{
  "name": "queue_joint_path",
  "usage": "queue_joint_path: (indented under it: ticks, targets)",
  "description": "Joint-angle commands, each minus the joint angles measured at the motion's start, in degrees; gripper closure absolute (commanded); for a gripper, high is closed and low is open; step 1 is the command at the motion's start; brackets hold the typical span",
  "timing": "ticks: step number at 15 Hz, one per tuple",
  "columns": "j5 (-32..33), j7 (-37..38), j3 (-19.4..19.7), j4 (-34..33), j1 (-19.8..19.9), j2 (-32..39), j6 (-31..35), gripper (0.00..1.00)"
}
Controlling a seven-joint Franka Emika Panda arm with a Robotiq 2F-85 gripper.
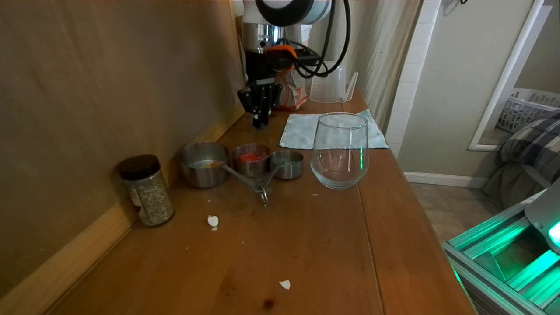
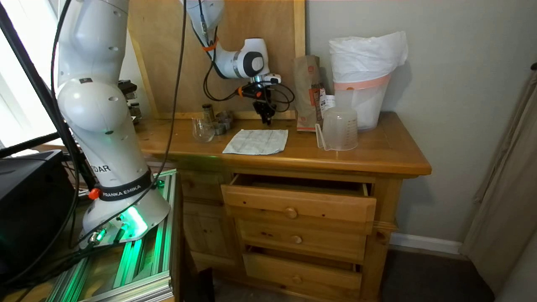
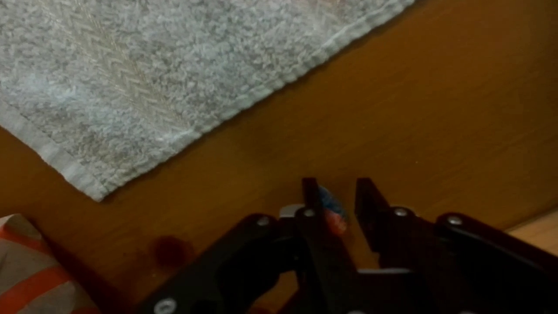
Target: Put the orange and blue object on top of the napkin then fold the napkin into a triangle twice.
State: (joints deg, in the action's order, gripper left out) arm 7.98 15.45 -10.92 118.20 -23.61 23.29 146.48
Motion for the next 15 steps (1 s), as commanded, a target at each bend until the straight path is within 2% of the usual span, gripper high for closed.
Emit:
queue_joint_path:
  ticks: [1,6,9,10,11,12,15]
  targets:
    - [0.9,1.8,0.7,-1.5,-1.0,1.3,0.6,0.78]
    - [0.9,2.0,0.7,-1.6,-1.2,1.3,0.5,0.78]
    - [0.9,2.0,0.8,-1.5,-1.1,1.2,0.6,0.87]
    - [0.8,2.0,0.8,-1.4,-1.1,1.1,0.6,0.86]
    - [0.7,1.9,0.7,-1.4,-1.0,1.1,0.7,0.91]
    - [0.8,2.0,0.7,-1.3,-1.0,1.0,0.7,0.88]
    - [0.7,1.9,0.8,-1.2,-0.9,0.9,0.8,0.91]
